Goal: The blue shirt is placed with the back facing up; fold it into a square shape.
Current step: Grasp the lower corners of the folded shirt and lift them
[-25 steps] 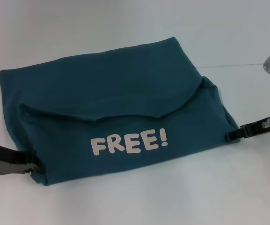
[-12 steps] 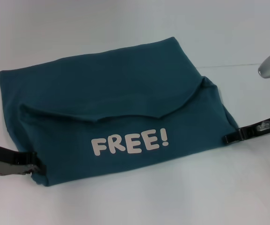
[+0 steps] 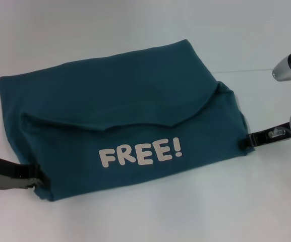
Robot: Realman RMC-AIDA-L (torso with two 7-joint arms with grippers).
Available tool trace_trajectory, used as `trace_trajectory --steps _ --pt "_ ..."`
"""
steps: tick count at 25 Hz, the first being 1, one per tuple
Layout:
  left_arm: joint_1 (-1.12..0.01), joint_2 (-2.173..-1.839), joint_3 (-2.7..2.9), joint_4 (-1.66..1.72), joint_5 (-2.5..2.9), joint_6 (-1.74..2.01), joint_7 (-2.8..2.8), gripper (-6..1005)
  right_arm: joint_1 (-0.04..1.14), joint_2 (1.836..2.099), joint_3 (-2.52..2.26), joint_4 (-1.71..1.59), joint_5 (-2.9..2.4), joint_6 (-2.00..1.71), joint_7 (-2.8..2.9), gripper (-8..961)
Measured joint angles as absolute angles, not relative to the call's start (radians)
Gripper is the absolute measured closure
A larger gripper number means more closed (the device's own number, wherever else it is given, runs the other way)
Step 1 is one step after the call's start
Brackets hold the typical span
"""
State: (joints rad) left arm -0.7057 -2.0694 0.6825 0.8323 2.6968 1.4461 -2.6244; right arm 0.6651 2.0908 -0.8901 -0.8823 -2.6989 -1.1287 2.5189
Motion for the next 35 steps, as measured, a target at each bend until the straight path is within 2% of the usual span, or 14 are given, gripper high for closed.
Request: trace_trajectory --steps 2,5,10,23,30,35 --pt "-0.706 -2.071 0.682 0.830 2.697 1.446 -2.621 931 0.668 2.091 -0.890 -0.880 -2.693 -1.131 2.511 474" --pt "-0.703 -2.072 0.683 0.829 2.697 1.447 -2.617 931 0.668 2.091 -0.891 -0.878 -2.683 -1.140 2.498 694" --pt "-0.697 -2.070 0.677 0.829 2.697 1.456 -2.609 931 0.654 2.089 -0.887 -0.911 -2.653 -1.194 2.464 878" --pt "-0.670 -2.021 0.670 0.873 2.732 1.738 -2.547 930 0.557 2.072 -0.889 -1.131 -2.640 -1.617 2.382 888" --pt "-0.667 -2.019 0.681 0.887 2.791 1.864 -2.512 931 0.522 2.073 -0.884 -1.237 -2.644 -1.909 2.339 888" --pt "-0.660 -2.027 0.703 0.892 2.803 1.951 -2.501 931 0.473 2.083 -0.966 -1.284 -2.718 -1.985 2.334 888"
